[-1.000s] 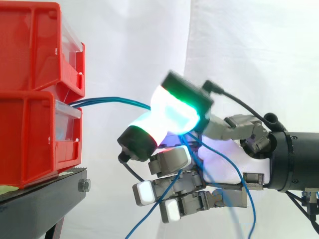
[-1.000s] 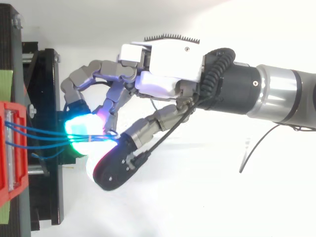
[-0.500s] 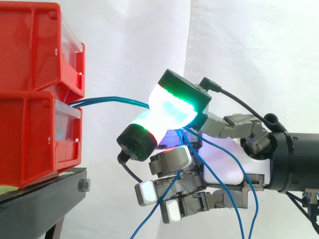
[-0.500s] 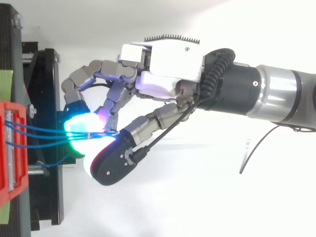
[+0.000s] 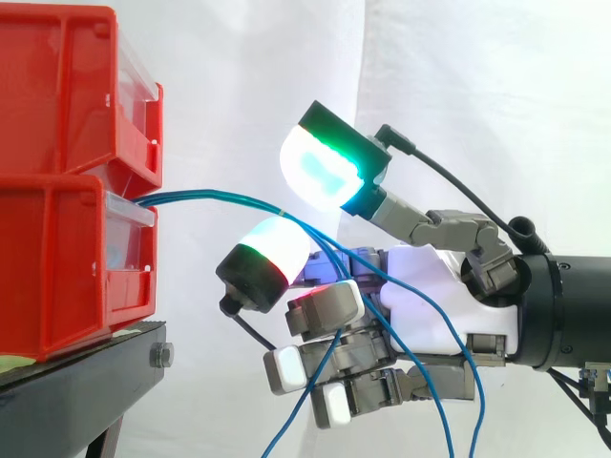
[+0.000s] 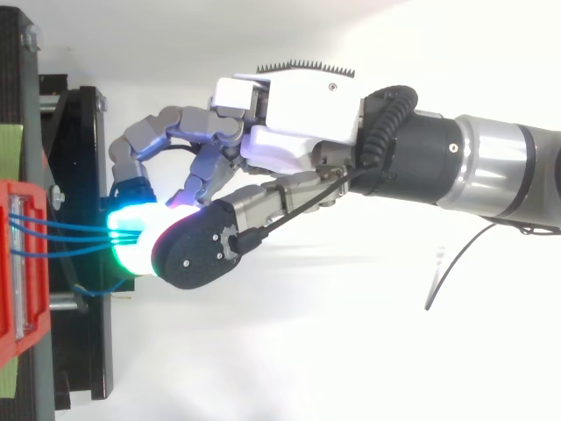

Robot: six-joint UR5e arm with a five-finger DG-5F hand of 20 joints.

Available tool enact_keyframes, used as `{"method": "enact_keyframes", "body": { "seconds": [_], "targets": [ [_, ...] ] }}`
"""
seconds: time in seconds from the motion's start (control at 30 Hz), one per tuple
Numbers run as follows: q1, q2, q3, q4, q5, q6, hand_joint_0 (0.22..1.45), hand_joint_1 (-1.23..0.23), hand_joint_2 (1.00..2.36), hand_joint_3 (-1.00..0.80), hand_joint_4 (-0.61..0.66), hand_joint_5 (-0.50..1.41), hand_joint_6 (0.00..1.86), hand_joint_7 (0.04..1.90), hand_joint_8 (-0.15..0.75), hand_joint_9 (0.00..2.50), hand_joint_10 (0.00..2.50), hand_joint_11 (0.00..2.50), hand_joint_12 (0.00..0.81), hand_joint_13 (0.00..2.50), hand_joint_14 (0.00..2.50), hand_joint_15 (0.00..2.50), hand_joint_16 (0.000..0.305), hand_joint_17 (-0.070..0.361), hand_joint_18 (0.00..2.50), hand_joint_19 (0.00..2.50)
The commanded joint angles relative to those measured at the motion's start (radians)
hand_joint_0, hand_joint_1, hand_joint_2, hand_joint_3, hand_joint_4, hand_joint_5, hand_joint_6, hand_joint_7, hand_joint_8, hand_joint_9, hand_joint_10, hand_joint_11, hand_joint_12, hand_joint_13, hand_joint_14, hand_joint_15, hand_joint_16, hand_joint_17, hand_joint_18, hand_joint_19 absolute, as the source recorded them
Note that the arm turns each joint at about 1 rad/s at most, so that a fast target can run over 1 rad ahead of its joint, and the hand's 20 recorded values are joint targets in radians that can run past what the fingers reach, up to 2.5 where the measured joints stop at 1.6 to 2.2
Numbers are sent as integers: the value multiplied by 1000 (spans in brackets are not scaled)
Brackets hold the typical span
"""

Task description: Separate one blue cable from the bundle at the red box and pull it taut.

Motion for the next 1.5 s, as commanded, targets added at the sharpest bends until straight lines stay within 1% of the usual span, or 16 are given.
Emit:
{"method": "enact_keyframes", "body": {
  "seconds": [0.0, 0.1, 0.2, 0.23, 0.43, 0.47, 0.57, 0.67, 0.7, 0.8, 0.9, 1.0, 1.13, 1.2, 1.33, 1.47],
  "targets": [
    [0, 1, -1, 0, 0, -2, 464, -591, 1000, -500, 83, -138, 770, 1173, 365, 1168, 27, 1248, 446, 975, 24, 664, 60, 135, 933, 814],
    [0, 0, -1, 3, 0, -5, 563, -591, 1000, -500, 51, -138, 757, 1223, 326, 1148, 31, 1266, 414, 949, 24, 672, 53, 118, 870, 848],
    [0, 1, -1, 3, 0, -6, 628, -618, 1000, -500, 39, -136, 759, 1250, 314, 1150, 32, 1278, 406, 948, 25, 682, 51, 115, 859, 863],
    [0, 0, -2, 3, 0, -6, 635, -632, 1000, -500, 38, -136, 760, 1263, 319, 1150, 31, 1276, 407, 948, 26, 678, 51, 114, 860, 864],
    [0, 0, -2, 0, 0, -8, 636, -730, 1015, -319, 19, -152, 789, 1346, 322, 1131, 31, 1261, 412, 945, 26, 686, 52, 116, 861, 858],
    [0, 0, -2, 0, 0, -9, 639, -768, 1017, -279, 19, -162, 813, 1324, 323, 1122, 31, 1254, 411, 945, 26, 683, 52, 117, 864, 849],
    [0, 0, -4, 0, 0, -11, 666, -828, 1020, -238, -4, -169, 824, 1396, 326, 1115, 31, 1252, 410, 938, 25, 685, 52, 117, 865, 837],
    [0, 0, -4, 0, 0, -12, 741, -881, 1017, -300, -51, -176, 842, 1486, 314, 1097, 30, 1260, 403, 934, 24, 666, 52, 116, 852, 815],
    [0, 0, -4, 0, 0, -12, 784, -905, 1013, -357, -67, -184, 866, 1472, 311, 1089, 30, 1264, 396, 924, 27, 679, 51, 116, 837, 826],
    [0, 0, -4, -2, 2, -12, 835, -917, 1000, -500, -106, -189, 887, 1399, 305, 1090, 29, 1264, 389, 917, 27, 671, 51, 114, 808, 804],
    [0, 0, -5, -2, 2, -12, 851, -918, 1000, -500, -103, -187, 891, 1385, 299, 1092, 31, 1268, 383, 927, 25, 673, 50, 114, 816, 782],
    [0, 0, -7, -2, 2, -12, 826, -925, 1000, -500, -75, -183, 892, 1378, 296, 1100, 31, 1275, 381, 930, 27, 660, 50, 114, 842, 744],
    [0, 0, -28, 3, 0, -12, 776, -955, 1000, -500, -43, -176, 895, 1349, 302, 1112, 32, 1287, 379, 935, 27, 653, 50, 113, 854, 727],
    [3, 0, -58, 7, -2, -6, 744, -969, 1000, -500, -27, -171, 895, 1327, 308, 1121, 34, 1297, 380, 936, 27, 665, 50, 112, 855, 746],
    [4, 0, -64, 41, 0, 6, 628, -993, 1000, -500, -5, -170, 895, 1301, 312, 1133, 31, 1305, 383, 943, 27, 669, 50, 112, 852, 764],
    [4, 1, -64, 46, 0, 9, 515, -968, 1000, -500, 20, -164, 891, 1269, 333, 1163, 29, 1302, 405, 961, 26, 674, 53, 120, 883, 762]
  ]
}}
